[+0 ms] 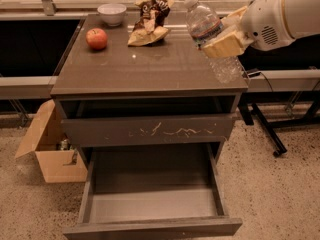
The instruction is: Pick water bottle from middle drawer and place on counter
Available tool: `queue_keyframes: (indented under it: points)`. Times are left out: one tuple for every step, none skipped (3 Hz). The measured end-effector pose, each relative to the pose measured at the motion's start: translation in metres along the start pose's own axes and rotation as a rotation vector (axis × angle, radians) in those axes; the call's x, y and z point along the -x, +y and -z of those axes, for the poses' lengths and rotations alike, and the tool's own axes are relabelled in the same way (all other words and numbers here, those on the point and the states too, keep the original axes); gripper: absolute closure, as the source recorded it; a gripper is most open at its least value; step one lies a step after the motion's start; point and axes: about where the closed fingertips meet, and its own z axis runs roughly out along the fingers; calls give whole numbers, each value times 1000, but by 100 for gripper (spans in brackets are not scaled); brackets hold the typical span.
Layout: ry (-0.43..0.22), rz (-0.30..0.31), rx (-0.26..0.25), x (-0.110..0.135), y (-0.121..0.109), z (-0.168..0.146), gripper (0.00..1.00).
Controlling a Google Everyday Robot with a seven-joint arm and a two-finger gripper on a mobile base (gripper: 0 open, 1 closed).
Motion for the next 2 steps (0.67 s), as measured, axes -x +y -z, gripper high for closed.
queue_keyframes:
  points:
    - [0,0,0,0,0,0,100]
    - [15,8,20,3,-14,-17,100]
